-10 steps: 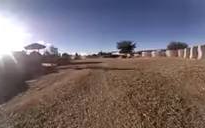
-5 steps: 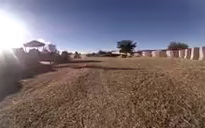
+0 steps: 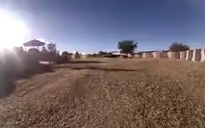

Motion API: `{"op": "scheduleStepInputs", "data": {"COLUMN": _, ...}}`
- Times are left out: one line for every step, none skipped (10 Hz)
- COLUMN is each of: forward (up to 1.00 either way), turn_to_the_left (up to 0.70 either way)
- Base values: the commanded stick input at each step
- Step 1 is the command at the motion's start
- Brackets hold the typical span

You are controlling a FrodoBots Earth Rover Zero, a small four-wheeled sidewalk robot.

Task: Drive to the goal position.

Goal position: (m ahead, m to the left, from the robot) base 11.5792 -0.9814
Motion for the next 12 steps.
{"op": "scheduleStepInputs", "data": {"forward": 0.50, "turn_to_the_left": 0.00}}
{"op": "scheduleStepInputs", "data": {"forward": 0.50, "turn_to_the_left": 0.00}}
{"op": "scheduleStepInputs", "data": {"forward": 0.50, "turn_to_the_left": 0.00}}
{"op": "scheduleStepInputs", "data": {"forward": 0.50, "turn_to_the_left": 0.00}}
{"op": "scheduleStepInputs", "data": {"forward": 0.50, "turn_to_the_left": 0.00}}
{"op": "scheduleStepInputs", "data": {"forward": 0.50, "turn_to_the_left": 0.00}}
{"op": "scheduleStepInputs", "data": {"forward": 0.50, "turn_to_the_left": 0.00}}
{"op": "scheduleStepInputs", "data": {"forward": 0.50, "turn_to_the_left": 0.00}}
{"op": "scheduleStepInputs", "data": {"forward": 0.50, "turn_to_the_left": 0.00}}
{"op": "scheduleStepInputs", "data": {"forward": 0.50, "turn_to_the_left": 0.00}}
{"op": "scheduleStepInputs", "data": {"forward": 0.50, "turn_to_the_left": 0.00}}
{"op": "scheduleStepInputs", "data": {"forward": 0.50, "turn_to_the_left": 0.00}}
